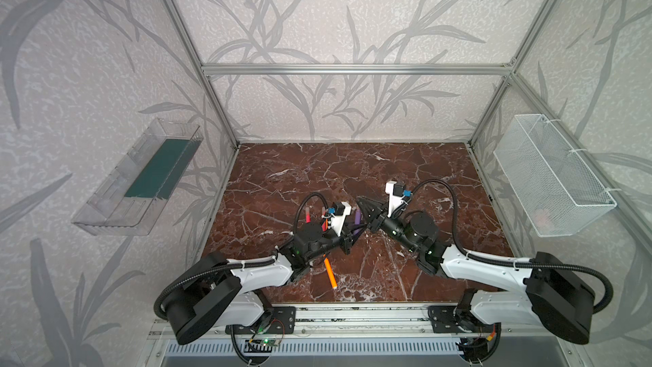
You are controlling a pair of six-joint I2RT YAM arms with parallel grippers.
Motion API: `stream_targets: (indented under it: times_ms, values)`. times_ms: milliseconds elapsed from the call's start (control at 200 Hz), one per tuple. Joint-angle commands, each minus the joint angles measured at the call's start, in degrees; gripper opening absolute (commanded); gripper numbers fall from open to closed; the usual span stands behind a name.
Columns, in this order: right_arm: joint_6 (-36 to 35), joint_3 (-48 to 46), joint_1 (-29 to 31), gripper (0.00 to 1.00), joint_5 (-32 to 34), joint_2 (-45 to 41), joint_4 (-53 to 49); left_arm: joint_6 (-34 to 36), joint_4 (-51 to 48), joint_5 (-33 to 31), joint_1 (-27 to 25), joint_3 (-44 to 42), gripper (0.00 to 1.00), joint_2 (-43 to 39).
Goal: Insert the pens into the pen caps
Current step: 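Carry the cap to the purple marker tip held by the left gripper, then push the pale pink cap down onto the purple marker with the right gripper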
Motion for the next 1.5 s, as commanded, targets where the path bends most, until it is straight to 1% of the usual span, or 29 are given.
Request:
stream_targets:
  times_ms: [0,265,305,470,540,560,630,720,800,885,950,1175,1195,1235,1385,1499]
  values:
    - [0.4,-2.3,0.6,0.00,-1.1,-1.6,2.5,-2.4,4.5,-1.1,0.4,-0.1,0.00,0.0]
    - [-0.1,-5.5,1.1,0.00,-2.7,-3.5,3.6,-3.6,7.8,1.4,0.4,-0.4,0.00,1.1]
    - [-0.3,-5.4,1.1,0.03,-2.9,-3.9,2.5,-3.5,7.9,2.1,0.4,-0.3,0.00,1.3]
    - [-1.6,-1.7,1.1,0.06,-4.1,-5.9,-8.5,-3.0,9.4,4.6,0.4,0.0,0.00,2.3]
    - [-1.9,0.6,1.2,0.08,-4.9,-6.0,-12.6,-2.8,9.2,4.7,0.4,0.3,0.00,2.6]
    - [-2.0,1.3,1.2,0.08,-5.0,-6.0,-15.7,-2.7,9.0,4.7,0.4,0.4,0.00,2.7]
    - [-2.0,3.7,1.2,0.09,-5.3,-6.0,-21.2,-2.3,7.9,4.6,0.4,1.0,0.00,3.0]
    - [-3.0,5.8,1.4,0.09,-5.4,-6.0,-26.4,-1.9,5.8,3.8,0.4,1.8,0.00,3.0]
    - [-3.9,6.7,2.1,0.09,-3.9,-6.6,-29.1,-1.5,4.5,2.6,0.4,2.3,0.00,3.0]
    - [-6.0,7.7,4.1,0.09,0.4,-7.8,-33.0,-1.1,2.5,1.0,0.4,2.7,0.00,2.7]
    - [-7.1,7.7,5.7,0.09,3.3,-8.6,-34.1,-1.0,1.5,-0.3,0.4,2.8,0.00,2.5]
    - [-5.1,5.7,7.2,0.08,4.9,-10.0,-33.0,-1.0,0.7,-1.6,0.2,2.8,0.00,2.1]
    - [-5.2,5.8,8.9,0.09,5.3,-10.0,-33.1,-1.0,0.6,-1.6,0.3,2.8,0.00,2.1]
    - [-5.2,5.9,9.5,0.12,6.2,-10.0,-33.5,-1.0,0.6,-1.6,0.3,2.9,0.00,2.2]
    - [-4.8,6.3,9.8,0.38,8.5,-12.0,-35.8,-1.0,0.6,-1.5,0.2,2.9,0.00,2.2]
    - [-5.1,4.7,9.8,0.48,11.0,-16.8,-36.3,-0.7,0.7,-1.6,0.3,2.4,0.00,1.5]
